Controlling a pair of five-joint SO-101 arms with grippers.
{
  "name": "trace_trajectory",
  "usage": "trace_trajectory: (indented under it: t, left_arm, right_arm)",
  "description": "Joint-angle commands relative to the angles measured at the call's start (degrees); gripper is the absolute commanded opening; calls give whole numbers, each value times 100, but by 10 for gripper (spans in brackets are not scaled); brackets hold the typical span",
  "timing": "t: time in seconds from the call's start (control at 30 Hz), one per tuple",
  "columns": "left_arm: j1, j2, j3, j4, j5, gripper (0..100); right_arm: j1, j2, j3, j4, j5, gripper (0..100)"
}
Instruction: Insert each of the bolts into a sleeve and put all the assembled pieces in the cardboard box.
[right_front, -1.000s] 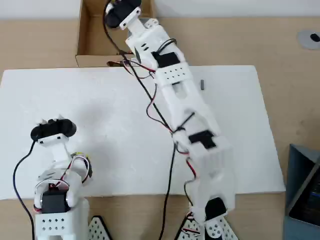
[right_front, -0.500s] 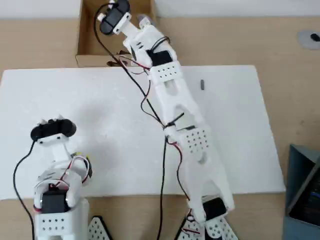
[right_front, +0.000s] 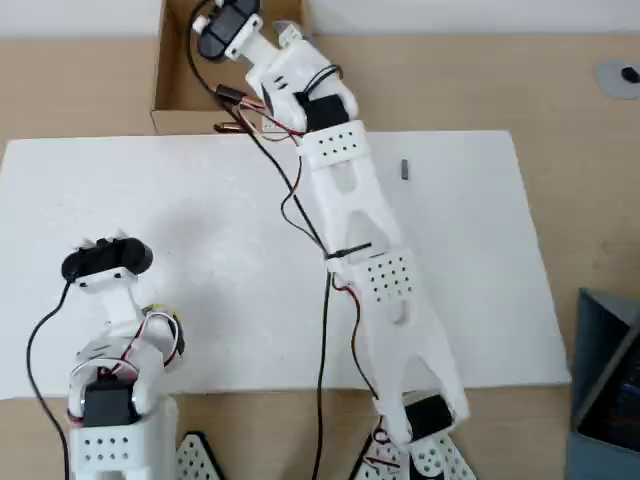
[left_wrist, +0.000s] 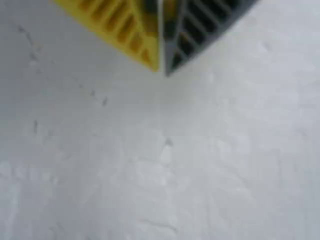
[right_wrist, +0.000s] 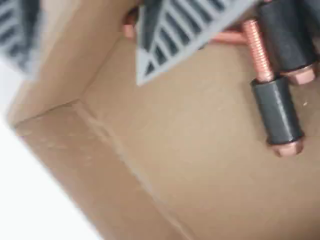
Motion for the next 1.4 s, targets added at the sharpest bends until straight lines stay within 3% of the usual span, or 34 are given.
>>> trace_trajectory:
  t: [0.0, 0.13, 0.53, 0.9, 1.13, 1.37]
  left_arm:
    - [-44, -40, -35, -35, 0, 4]
    - [-44, -40, -35, -35, 0, 4]
    - [-44, -40, -35, -35, 0, 4]
    - [-44, -40, -35, -35, 0, 4]
    - [-44, -40, -35, -35, 0, 4]
    - [-44, -40, -35, -35, 0, 4]
  right_arm:
    - [145, -84, -813, 589, 35, 4]
    - [242, -92, -1587, 1512, -149, 9]
    - [637, -1727, -1534, 3578, -1530, 9]
    - [681, -3275, -1534, 5635, -1670, 9]
    - [1174, -4224, -1305, 5723, -2189, 9]
    - [1736, -5692, 497, 5723, -2189, 9]
